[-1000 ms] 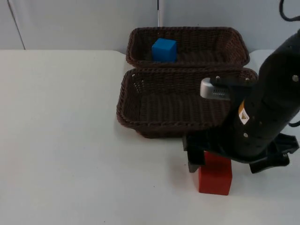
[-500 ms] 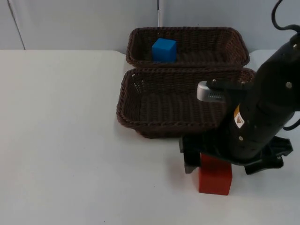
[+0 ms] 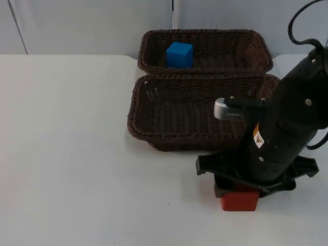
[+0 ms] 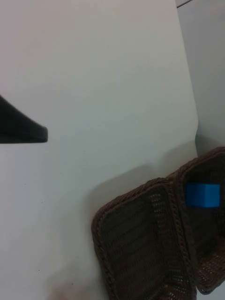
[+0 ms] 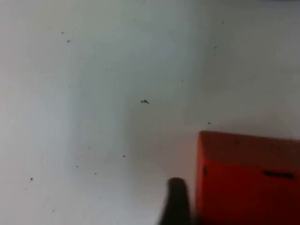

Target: Pick up one cube with the left hand and place it into the upper basket. Pick up one cube with the right hand and place it into the lower basket.

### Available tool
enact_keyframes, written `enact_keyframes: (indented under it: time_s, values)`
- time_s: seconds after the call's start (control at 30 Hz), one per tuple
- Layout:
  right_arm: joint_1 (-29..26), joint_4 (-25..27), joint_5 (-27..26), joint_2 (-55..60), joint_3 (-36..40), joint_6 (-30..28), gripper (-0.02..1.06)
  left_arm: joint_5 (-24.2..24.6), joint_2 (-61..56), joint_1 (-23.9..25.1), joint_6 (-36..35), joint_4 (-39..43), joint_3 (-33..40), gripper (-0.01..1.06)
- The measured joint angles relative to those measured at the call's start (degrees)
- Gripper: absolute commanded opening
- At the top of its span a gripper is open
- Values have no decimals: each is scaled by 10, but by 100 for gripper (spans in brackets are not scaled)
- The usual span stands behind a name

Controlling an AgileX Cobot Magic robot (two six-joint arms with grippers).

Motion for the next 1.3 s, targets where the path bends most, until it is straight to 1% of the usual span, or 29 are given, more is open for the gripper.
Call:
enact_keyframes:
  time_s: [0.07,0.1,0.2,0.23,0.43,0.57,0.6,0.77,0.8,0.9,0.93,0.97,1.07,1.3]
  values:
    - [0,0,0,-1,0,0,27,0,0,0,0,0,0,101]
    - [0,0,0,-5,0,0,27,0,0,0,0,0,0,101]
    - [0,0,0,-22,0,0,4,0,0,0,0,0,0,101]
    - [0,0,0,-22,0,0,0,0,0,0,0,0,0,101]
    - [0,0,21,-88,0,-12,0,0,0,0,0,0,0,101]
    - [0,0,63,-153,0,-37,0,0,0,0,0,0,0,101]
    - [0,0,63,-153,0,-37,0,0,0,0,0,0,0,101]
    - [0,1,117,-231,0,-89,0,0,0,0,0,0,0,101]
    - [0,1,117,-231,0,-89,0,0,0,0,0,0,0,101]
    - [0,2,153,-268,0,-125,0,0,0,0,0,0,0,101]
    - [0,2,153,-268,0,-125,0,0,0,0,0,0,0,101]
    - [0,2,170,-283,0,-140,0,0,0,0,0,0,0,101]
    - [0,1,197,-301,0,-156,0,0,0,0,0,0,0,101]
    - [0,1,207,-306,0,-161,0,0,0,0,0,0,0,101]
